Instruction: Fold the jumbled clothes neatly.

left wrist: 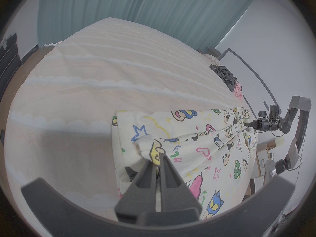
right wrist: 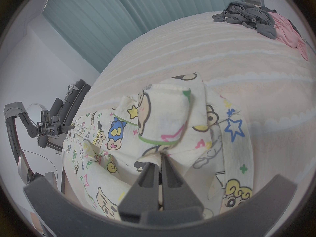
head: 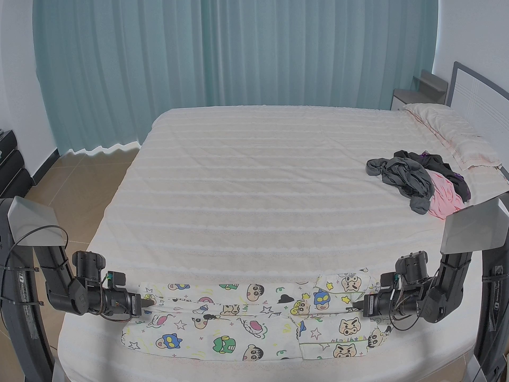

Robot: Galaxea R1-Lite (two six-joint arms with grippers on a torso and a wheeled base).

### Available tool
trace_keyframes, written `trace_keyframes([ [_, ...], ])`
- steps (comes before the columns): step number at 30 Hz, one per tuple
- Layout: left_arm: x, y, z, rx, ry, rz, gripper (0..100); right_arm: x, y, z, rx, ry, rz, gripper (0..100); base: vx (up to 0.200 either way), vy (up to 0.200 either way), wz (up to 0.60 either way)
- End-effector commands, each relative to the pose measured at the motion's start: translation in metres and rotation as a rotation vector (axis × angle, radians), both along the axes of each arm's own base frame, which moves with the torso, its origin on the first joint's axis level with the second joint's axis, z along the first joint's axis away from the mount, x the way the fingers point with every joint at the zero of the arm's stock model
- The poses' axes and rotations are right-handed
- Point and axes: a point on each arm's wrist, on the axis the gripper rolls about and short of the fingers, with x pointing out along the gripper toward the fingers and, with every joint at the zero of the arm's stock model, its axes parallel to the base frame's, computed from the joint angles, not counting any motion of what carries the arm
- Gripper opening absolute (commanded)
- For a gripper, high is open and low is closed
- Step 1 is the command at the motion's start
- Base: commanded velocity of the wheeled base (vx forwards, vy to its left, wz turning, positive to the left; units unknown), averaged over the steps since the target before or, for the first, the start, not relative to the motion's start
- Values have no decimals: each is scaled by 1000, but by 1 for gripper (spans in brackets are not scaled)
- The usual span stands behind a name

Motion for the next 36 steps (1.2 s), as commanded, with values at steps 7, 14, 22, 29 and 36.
trace_keyframes([
  [7, 0, 1, 0, -4, 1, 3, 100, -3, 0, 5, -8, -1, 7, 100, 0, 0, 0],
  [14, -7, 18, 3, -52, -1, 37, 100, -2, -11, 34, 4, -77, -31, 100, 0, 0, 0],
  [22, -3, 43, 20, -229, -61, 53, 100, -6, -11, 73, 31, -177, -29, 100, 0, 0, 0],
  [29, 14, 51, 47, -481, -17, 150, 100, -1, -1, 34, 5, -40, -36, 100, 0, 0, 0],
  [36, 21, 50, 51, -543, 15, 197, 100, 4, 13, 13, -51, 62, -119, 100, 0, 0, 0],
])
